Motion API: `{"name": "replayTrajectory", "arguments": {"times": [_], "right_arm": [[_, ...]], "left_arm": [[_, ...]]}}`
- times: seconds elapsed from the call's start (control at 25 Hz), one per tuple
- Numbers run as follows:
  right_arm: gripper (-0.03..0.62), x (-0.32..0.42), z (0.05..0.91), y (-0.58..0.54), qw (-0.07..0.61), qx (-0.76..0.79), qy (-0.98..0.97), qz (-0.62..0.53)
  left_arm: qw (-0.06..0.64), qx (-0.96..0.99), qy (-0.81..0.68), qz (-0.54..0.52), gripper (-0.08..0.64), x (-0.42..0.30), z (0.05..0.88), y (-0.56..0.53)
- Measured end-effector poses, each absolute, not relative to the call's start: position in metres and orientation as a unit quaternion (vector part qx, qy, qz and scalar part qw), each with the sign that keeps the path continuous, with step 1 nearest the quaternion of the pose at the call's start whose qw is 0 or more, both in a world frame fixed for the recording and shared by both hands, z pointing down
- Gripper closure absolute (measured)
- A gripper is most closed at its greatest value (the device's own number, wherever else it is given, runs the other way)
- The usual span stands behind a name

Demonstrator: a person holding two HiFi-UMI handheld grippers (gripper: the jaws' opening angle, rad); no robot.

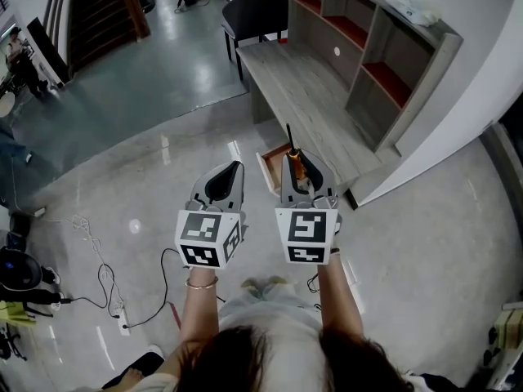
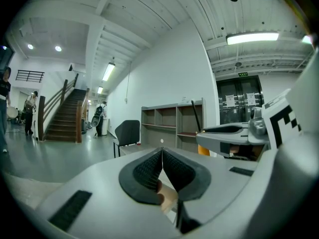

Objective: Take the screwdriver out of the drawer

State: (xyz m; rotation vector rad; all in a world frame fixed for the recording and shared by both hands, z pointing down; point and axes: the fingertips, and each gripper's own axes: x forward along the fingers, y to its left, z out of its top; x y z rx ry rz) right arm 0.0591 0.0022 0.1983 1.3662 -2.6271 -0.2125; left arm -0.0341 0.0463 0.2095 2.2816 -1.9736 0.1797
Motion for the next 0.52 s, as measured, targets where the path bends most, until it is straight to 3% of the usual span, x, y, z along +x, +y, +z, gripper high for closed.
{"name": "replayTrajectory", "arguments": {"times": [0.52], "right_arm": [[0.503,0.042,0.200,0.016,0.089,0.475,-0.873,-0.069]], "left_arm": [[0.060,0.759,-0.646,0.054,0.541,-0.060,0.210,0.060]]}}
